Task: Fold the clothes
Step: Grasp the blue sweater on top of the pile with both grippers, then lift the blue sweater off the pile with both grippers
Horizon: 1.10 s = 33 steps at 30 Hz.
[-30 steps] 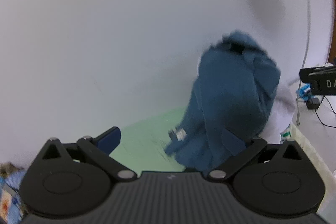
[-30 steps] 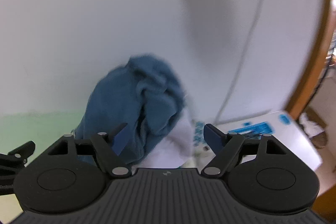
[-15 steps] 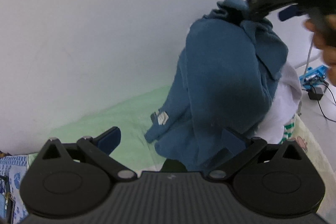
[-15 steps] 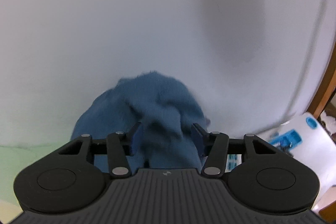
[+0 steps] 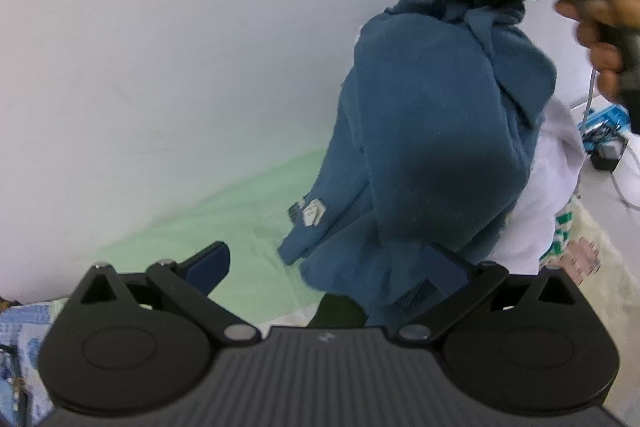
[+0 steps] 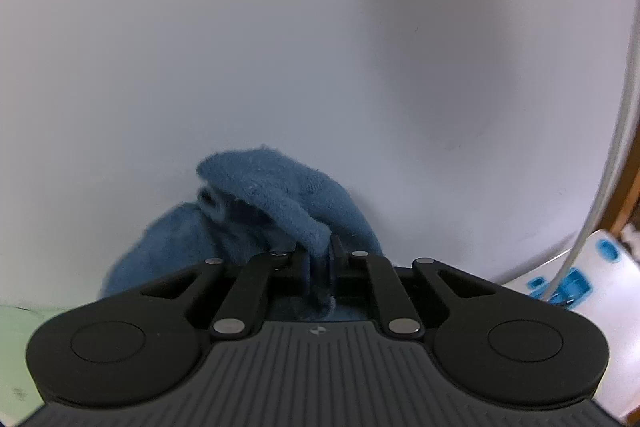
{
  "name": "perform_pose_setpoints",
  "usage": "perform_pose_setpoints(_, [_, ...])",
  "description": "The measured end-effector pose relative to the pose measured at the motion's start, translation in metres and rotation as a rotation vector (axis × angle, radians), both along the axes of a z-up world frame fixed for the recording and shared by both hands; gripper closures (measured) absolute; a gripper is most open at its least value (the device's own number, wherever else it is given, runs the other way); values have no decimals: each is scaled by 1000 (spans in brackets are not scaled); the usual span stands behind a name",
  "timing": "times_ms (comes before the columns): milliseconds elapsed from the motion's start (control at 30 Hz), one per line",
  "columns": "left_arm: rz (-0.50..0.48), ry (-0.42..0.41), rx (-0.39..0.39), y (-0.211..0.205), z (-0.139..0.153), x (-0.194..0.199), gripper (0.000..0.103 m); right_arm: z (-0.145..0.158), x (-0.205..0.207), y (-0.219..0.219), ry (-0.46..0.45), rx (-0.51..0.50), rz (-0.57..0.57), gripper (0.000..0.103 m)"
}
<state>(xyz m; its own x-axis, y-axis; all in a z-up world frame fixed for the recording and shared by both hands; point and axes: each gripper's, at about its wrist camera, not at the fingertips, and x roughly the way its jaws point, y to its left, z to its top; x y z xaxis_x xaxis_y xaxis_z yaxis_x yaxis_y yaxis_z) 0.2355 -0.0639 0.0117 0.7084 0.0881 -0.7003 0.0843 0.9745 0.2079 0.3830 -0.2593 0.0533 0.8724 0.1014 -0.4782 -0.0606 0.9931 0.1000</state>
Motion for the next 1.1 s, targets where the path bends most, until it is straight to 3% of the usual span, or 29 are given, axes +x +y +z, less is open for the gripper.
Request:
perform_pose_setpoints(133, [-18, -28, -29, -4, 3, 10, 1, 21, -35, -17, -63, 2, 80, 96])
perform_pose_setpoints(267, [-35, -62, -1, -16, 1, 14, 1, 34, -70, -29, -92, -35, 137, 96])
perform_pose_setpoints(433, [-63, -84, 11, -29, -2, 9, 1, 49, -126, -41, -93, 1, 223, 96])
perform_pose_setpoints(567, [-99, -116, 66, -46, -12, -2, 2, 61, -175, -42, -105, -17, 288, 96])
perform_pose_setpoints(767, [-156, -216, 132, -63, -18, -33, 1, 87, -238, -50, -121, -3, 350, 96])
perform_pose_setpoints(867, [-181, -274, 168, -70, -19, -49, 1, 96, -272, -53, -138, -62, 360, 96])
perform_pose_setpoints(1033, [-226, -329, 177, -64, -15, -76, 1, 98, -309, -64, -113, -77, 383, 96])
perform_pose_setpoints(1100, [-238, -333, 190, -64, -18, -89, 1, 94, -304, -67, -106, -69, 388, 96])
